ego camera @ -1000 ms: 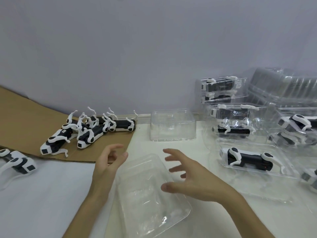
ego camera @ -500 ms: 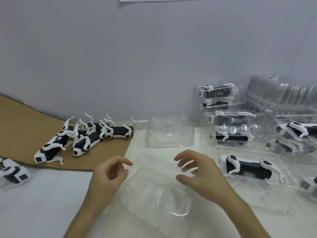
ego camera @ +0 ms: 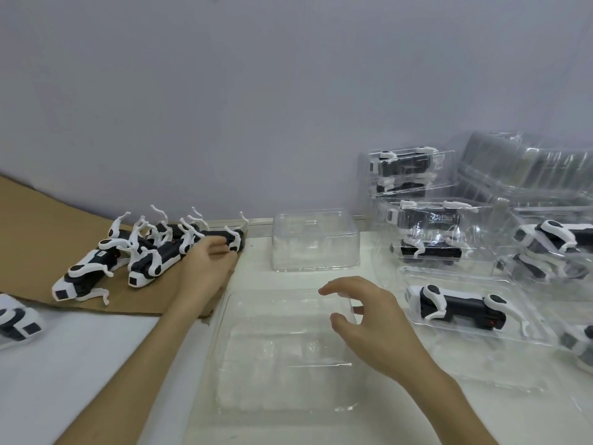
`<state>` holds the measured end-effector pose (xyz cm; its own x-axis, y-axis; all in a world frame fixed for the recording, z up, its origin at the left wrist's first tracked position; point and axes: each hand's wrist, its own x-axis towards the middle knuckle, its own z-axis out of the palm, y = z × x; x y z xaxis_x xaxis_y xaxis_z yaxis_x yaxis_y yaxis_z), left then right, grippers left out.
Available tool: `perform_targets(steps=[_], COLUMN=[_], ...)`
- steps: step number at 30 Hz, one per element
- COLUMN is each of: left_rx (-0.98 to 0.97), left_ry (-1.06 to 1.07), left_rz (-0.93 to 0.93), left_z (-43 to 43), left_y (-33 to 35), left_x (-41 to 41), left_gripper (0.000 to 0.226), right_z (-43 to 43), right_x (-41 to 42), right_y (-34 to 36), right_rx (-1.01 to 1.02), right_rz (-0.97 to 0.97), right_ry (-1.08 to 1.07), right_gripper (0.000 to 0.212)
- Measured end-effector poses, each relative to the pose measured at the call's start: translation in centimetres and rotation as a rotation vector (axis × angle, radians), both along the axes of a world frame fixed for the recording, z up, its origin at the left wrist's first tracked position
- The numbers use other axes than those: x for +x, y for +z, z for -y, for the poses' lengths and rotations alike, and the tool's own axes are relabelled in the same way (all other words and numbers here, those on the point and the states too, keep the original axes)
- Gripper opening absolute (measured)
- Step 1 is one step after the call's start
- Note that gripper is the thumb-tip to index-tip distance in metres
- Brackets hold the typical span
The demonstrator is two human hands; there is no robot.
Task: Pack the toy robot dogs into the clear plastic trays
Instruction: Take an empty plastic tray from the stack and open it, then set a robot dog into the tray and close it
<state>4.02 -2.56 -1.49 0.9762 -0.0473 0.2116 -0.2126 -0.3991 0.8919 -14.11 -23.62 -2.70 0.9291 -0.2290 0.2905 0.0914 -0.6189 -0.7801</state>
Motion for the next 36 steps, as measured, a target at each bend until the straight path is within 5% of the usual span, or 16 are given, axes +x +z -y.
perform_targets(steps=[3,5,9,14,21,24,28,32,36], left_rx=[0.135,-0.003,-0.391,-0.512,-0.651,-0.572,-0.247,0.072,0.062], left_ry=[0.080,0.068,-0.003,0.114,-0.301,-0.564,-0.824,-0.824,-0.736], left_rz=[0.047,-0.076,-0.344,-0.172,0.038,0.133,0.237,0.292,0.361], left_z=[2.1,3.2,4.2,4.2,5.1,4.9,4.5,3.9,2.4], left_y=[1.2,1.4,0.2,-0.6,5.0,6.8,6.9,5.6,5.4], left_x=[3.3,4.9,6.1,4.5,-3.8,-7.7,-12.1,-14.0,-14.0], left_gripper=[0.052,0.062,0.032,0.026,0.020,0.018,0.018,0.026,0.025], right_z=[-0.4,-0.7,-1.0,-1.5,-1.5,-1.3,-0.4,-0.3,-0.4], right_x=[0.1,0.1,-0.1,-0.1,-0.7,-1.0,-1.4,-1.4,-1.1], right_y=[0.1,0.4,1.0,1.2,2.5,3.2,4.0,3.7,3.4], right_rx=[0.055,0.080,0.094,0.110,0.521,0.795,1.140,1.090,1.129], right_rz=[0.086,0.178,0.285,0.333,0.433,0.394,0.078,0.038,0.051], right_ry=[-0.017,-0.056,-0.111,-0.118,-0.090,-0.004,0.314,0.284,0.215], right_gripper=[0.024,0.016,0.014,0.015,0.016,0.024,0.067,0.036,0.053])
